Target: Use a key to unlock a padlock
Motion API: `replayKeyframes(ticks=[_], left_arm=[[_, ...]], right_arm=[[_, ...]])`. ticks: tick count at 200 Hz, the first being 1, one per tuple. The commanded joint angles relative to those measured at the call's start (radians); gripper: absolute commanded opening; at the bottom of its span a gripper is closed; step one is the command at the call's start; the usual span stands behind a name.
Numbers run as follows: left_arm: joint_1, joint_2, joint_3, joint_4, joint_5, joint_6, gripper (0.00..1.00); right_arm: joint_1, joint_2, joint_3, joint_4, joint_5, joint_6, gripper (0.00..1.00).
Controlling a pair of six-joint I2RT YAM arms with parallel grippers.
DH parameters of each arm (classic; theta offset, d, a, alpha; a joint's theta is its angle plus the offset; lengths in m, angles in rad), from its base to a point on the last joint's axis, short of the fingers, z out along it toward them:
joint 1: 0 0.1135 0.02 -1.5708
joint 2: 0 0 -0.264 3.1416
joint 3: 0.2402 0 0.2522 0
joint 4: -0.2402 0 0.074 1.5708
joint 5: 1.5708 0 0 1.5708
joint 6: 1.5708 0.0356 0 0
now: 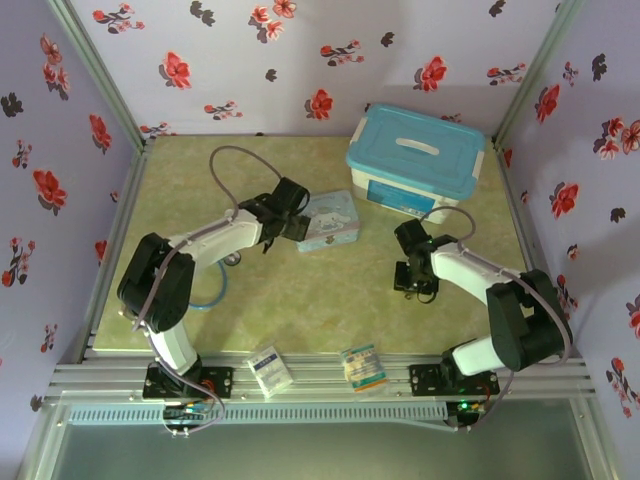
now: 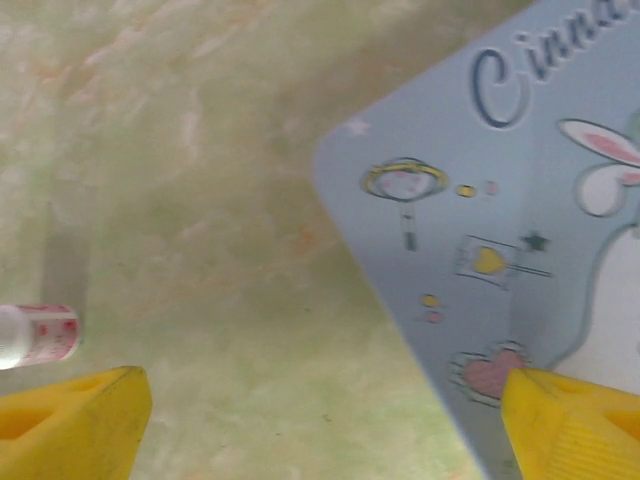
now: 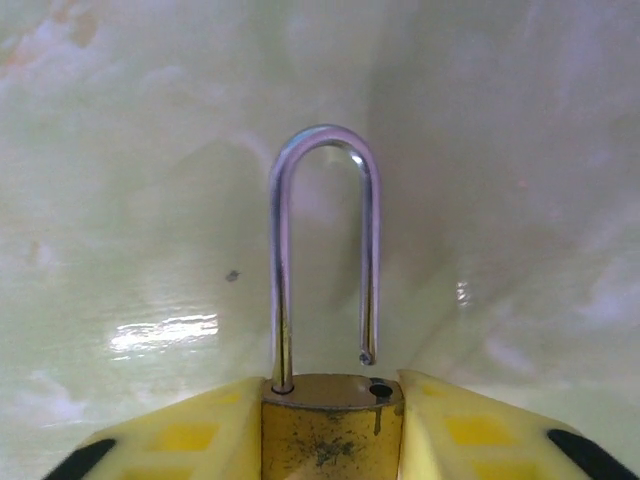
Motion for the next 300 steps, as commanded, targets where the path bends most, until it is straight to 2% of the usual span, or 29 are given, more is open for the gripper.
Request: replayKeyframes(ticks=[1,31,47,68,83,101,115,132,142,150,161,184,198,212,233,242,252,262,300], left_arm=[[0.013,-0.091,0.045,-0.057,-0.024,0.023,0.94],[0.035,-0.247,-0.007,-0.05,-0.035,-0.028,1.0],[0.085,-0.374,-0.103,-0.005,-0.058,-0.07,1.0],[0.241,-0.526,-0.263,0.05,-0.048,-0.12,1.0],[0.346,-0.597,-0.393,0.164,-0.057,-0.032,1.0],[0.42,-0.647,-0.519,0.315,-0.097,0.046,1.0],[0.469,-0.627,-0.598,0.442,-0.119,0.093,1.0],[0.496,-0.552,-0.679,0.641,-0.131,0.183,1.0],[0.505,-0.496,-0.686,0.699,-0.148,0.228,1.0],[0.522,-0.46,-0.686,0.724,-0.141,0.232,1.0],[0.554,-0.432,-0.719,0.8,-0.094,0.223,1.0],[0.647,-0.393,-0.843,1.078,0.053,0.155,1.0],[0.659,-0.378,-0.855,1.138,0.082,0.153,1.0],[0.675,-0.327,-0.848,1.18,0.169,0.152,1.0],[0.677,-0.202,-0.882,1.364,0.27,0.193,1.0],[0.679,-0.227,-0.887,1.325,0.271,0.188,1.0],[0.68,-0.21,-0.884,1.354,0.256,0.186,1.0],[0.679,-0.216,-0.861,1.292,0.257,0.187,1.0],[0.678,-0.213,-0.866,1.308,0.257,0.19,1.0]], right_arm=[[0.005,0.001,0.019,-0.034,0.055,-0.013,0.54],[0.002,-0.05,0.026,-0.015,0.071,-0.006,0.6],[-0.014,-0.106,0.041,0.017,0.129,0.001,0.72],[-0.098,-0.18,0.026,0.148,0.182,-0.058,0.88],[-0.177,-0.211,0.008,0.253,0.253,-0.109,0.99],[-0.288,-0.214,-0.026,0.401,0.3,-0.158,0.99],[-0.338,-0.204,-0.088,0.569,0.327,-0.202,0.99],[-0.343,-0.161,-0.233,0.942,0.361,-0.345,0.99],[-0.349,-0.108,-0.287,1.118,0.394,-0.383,0.99],[-0.364,-0.065,-0.288,1.175,0.398,-0.375,0.99],[-0.368,-0.047,-0.255,1.133,0.387,-0.355,0.98],[-0.371,-0.003,-0.35,1.424,0.274,-0.361,0.99],[-0.371,0.065,-0.357,1.489,0.214,-0.372,0.99],[-0.369,0.153,-0.374,1.634,0.171,-0.399,0.99],[-0.368,0.119,-0.349,1.518,0.178,-0.392,0.99],[-0.369,0.133,-0.354,1.555,0.184,-0.391,0.99],[-0.369,0.123,-0.346,1.518,0.187,-0.388,0.99],[-0.369,0.12,-0.348,1.519,0.188,-0.389,0.99],[-0.368,0.124,-0.348,1.531,0.187,-0.391,0.99]])
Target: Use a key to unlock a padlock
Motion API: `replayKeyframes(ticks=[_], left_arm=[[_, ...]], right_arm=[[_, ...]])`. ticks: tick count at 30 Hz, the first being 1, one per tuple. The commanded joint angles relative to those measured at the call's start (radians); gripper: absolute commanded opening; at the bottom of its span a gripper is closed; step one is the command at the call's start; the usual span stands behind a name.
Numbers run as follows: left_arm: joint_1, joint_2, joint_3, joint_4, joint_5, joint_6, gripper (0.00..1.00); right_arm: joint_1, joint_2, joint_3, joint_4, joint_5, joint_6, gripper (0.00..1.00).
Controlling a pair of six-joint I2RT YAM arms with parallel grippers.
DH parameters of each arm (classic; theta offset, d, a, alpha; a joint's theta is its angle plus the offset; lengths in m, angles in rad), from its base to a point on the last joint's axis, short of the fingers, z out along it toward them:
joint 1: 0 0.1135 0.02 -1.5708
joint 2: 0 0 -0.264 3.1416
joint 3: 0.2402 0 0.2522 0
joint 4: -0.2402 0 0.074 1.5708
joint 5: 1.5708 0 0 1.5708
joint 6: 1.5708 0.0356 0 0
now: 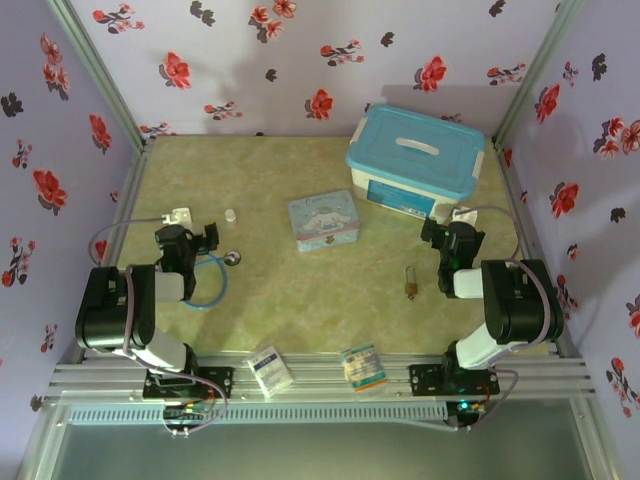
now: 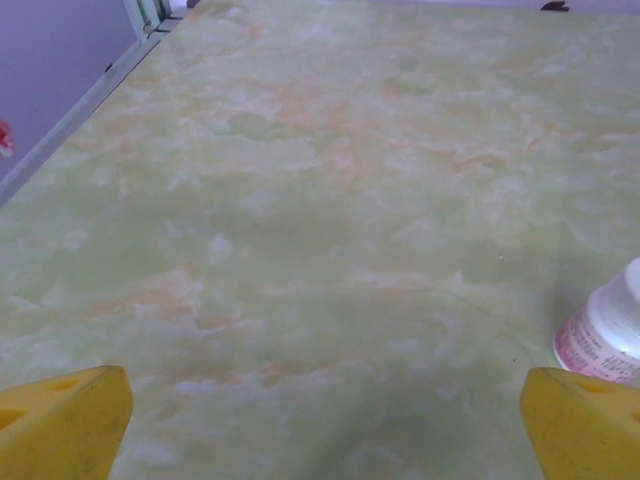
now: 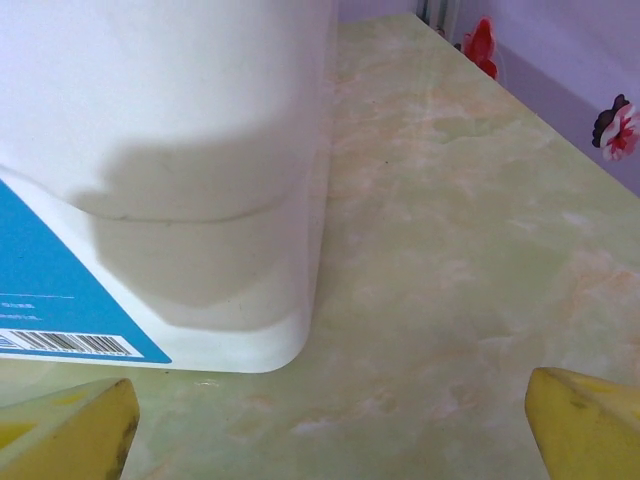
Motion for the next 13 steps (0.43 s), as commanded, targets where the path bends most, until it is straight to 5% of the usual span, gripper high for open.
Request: replayKeyframes(ticks=[1,13], left_arm=[[0.007,0.004,0.012,0.057,0.017,0.025,1.0],[0.001,0.006,0.023,0.039,0.038,0.029,1.0]], right_arm=[[0.0,-0.001,0.007,0.039,-0.006,-0.018,0.99],[0.0,-0.002,0.006,0.037,-0.008,-0.018,0.99]])
